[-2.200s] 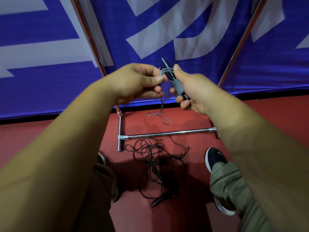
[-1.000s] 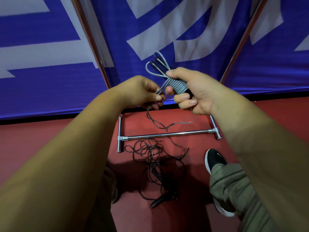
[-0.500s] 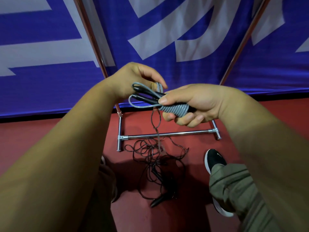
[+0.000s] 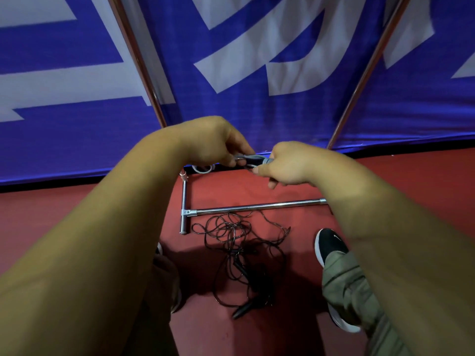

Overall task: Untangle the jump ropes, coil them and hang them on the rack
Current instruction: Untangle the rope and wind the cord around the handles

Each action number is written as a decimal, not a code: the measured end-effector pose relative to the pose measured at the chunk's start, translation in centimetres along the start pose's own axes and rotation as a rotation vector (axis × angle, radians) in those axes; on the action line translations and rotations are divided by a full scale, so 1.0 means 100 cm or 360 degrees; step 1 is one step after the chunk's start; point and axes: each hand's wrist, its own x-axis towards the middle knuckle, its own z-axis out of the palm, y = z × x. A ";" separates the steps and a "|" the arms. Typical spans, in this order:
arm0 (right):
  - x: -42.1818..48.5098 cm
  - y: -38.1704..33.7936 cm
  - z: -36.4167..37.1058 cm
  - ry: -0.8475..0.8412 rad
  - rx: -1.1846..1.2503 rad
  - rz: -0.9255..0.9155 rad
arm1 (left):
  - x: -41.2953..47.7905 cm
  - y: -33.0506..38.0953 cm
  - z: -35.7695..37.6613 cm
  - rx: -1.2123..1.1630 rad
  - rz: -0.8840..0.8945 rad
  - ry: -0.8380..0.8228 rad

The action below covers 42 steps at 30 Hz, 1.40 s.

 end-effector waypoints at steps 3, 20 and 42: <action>0.004 0.000 0.004 0.0067 0.0371 0.0028 | 0.004 0.003 0.007 0.0064 -0.0095 0.0106; 0.008 -0.015 -0.002 0.0369 0.1385 0.0124 | -0.004 0.003 0.003 -0.1405 -0.0032 0.0018; 0.002 -0.014 -0.014 0.0353 0.1923 0.0001 | -0.003 -0.002 0.000 -0.0939 -0.0062 0.0136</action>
